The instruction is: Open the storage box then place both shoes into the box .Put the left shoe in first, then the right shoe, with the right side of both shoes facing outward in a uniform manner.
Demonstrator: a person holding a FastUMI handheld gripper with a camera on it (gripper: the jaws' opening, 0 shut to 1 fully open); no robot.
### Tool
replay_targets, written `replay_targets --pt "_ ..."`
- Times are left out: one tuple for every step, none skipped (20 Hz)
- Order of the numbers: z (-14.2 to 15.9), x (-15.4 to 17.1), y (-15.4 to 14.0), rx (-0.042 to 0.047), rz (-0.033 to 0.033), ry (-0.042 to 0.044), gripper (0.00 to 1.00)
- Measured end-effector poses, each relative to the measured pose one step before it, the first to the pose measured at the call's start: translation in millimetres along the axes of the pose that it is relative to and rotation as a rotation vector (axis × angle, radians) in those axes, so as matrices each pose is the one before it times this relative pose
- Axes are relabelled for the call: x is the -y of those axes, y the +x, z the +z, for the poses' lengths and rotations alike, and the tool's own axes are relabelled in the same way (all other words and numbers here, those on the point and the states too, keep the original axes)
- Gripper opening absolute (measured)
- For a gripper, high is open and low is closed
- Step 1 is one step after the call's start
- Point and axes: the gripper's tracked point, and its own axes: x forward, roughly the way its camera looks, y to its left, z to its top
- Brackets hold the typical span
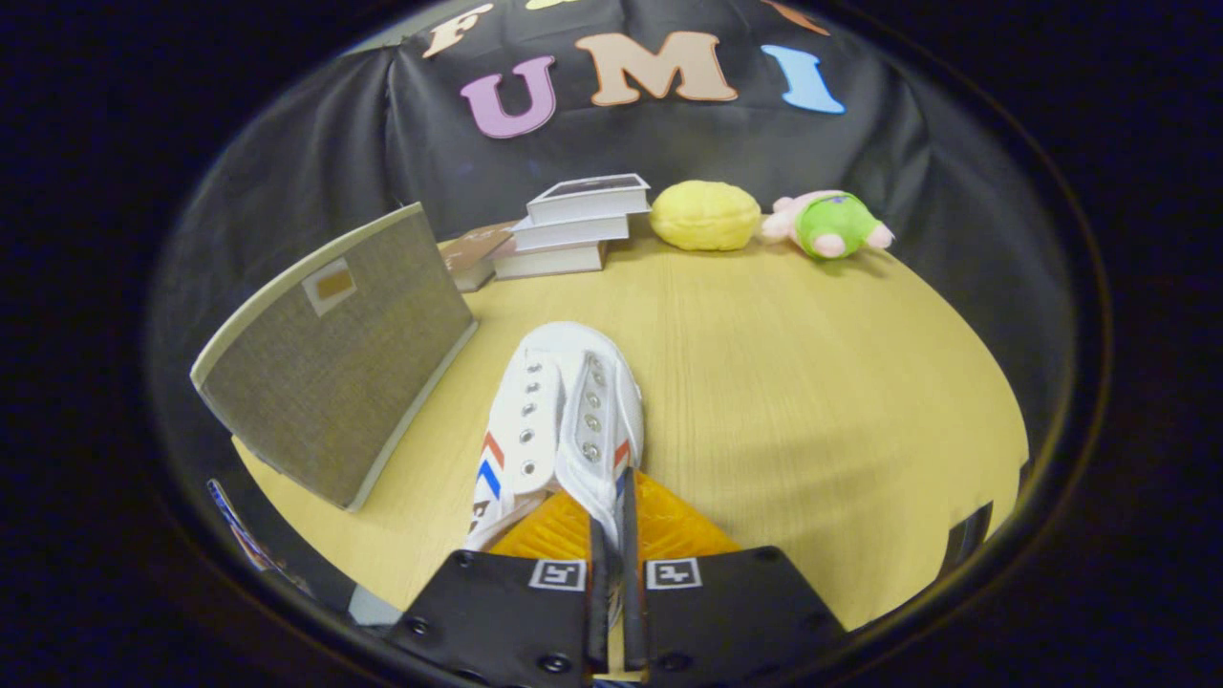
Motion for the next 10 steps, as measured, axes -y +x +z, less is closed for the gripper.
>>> replay_targets --pt "2.35 1.66 -1.51 0.00866 0.01391 0.03719 0.07" --pt "0.64 0.08 -2.35 -0.00107 0.01597 0.048 0.06" --pt "1.89 1.63 5.7 0.00239 0.01947 0.06504 0.05" --pt "0.91 -0.21 1.18 0.00033 0.03107 0.06234 0.04" --pt "-3.25 -2.65 -0.02 -0.0182 0.04186 0.0666 0.04" --pt "-3.65 -4.96 -0.38 -0.02138 0.05433 0.07757 0.04" --pt "-3.58 -5.8 0.19 -0.02408 0.0565 0.08026 0.04" --pt "-3.54 -7.17 0.17 -0.02182 0.0504 0.06029 0.04" --pt "-0.64 -4.87 -1.39 -0.00747 0.03371 0.04251 0.04" --pt "0.91 -4.15 -1.96 0.00168 0.01993 0.02466 0.04"
